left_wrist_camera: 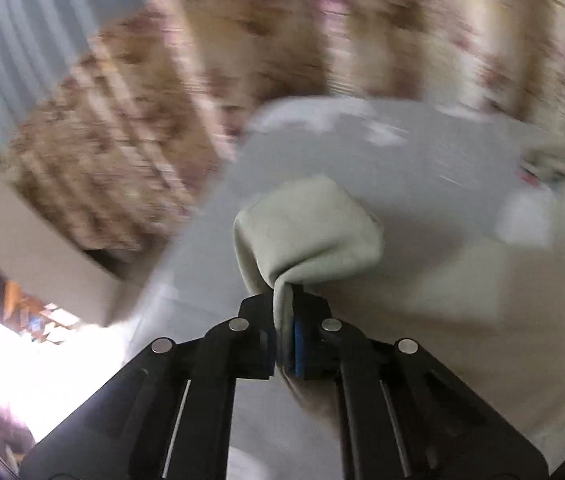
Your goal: Fold large clothes
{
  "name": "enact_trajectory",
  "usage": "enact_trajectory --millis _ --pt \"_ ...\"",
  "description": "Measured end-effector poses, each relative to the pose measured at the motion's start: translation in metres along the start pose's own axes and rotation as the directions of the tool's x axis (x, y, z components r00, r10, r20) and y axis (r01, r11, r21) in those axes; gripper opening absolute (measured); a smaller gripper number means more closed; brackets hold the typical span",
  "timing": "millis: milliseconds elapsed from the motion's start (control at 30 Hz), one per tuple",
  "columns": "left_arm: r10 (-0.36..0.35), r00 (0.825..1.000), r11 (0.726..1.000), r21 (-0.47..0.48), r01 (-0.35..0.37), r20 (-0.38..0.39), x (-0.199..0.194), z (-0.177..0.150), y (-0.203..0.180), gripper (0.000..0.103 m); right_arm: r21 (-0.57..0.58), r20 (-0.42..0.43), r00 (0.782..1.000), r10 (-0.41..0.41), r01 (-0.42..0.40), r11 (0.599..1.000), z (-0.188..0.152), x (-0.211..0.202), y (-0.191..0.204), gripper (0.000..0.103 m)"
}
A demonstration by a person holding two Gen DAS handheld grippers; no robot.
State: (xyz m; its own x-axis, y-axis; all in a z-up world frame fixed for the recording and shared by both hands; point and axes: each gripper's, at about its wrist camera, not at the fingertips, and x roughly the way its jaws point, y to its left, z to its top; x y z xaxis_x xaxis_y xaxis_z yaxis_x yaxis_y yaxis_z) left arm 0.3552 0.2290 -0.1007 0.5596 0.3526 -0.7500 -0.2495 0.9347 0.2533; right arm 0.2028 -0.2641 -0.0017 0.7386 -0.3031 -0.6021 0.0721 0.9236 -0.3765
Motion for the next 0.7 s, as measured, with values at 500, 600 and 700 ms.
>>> enact_trajectory --millis 500,600,700 --pt "-0.052 0.986 0.992 -0.106 0.069 0.155 -0.052 0.021 0.028 0.005 0.098 -0.057 0.998 -0.019 0.025 0.995 -0.011 0.029 -0.045 0.100" --pt "-0.193 0.947 0.978 -0.021 0.205 0.255 -0.099 0.032 -0.017 0.005 0.106 -0.059 0.998 -0.009 0.016 0.994 -0.012 0.033 -0.048 0.100" --pt "-0.331 0.906 0.943 0.107 0.314 0.264 -0.128 0.036 -0.078 0.006 0.113 -0.064 0.998 0.005 0.002 0.994 -0.012 0.042 -0.049 0.100"
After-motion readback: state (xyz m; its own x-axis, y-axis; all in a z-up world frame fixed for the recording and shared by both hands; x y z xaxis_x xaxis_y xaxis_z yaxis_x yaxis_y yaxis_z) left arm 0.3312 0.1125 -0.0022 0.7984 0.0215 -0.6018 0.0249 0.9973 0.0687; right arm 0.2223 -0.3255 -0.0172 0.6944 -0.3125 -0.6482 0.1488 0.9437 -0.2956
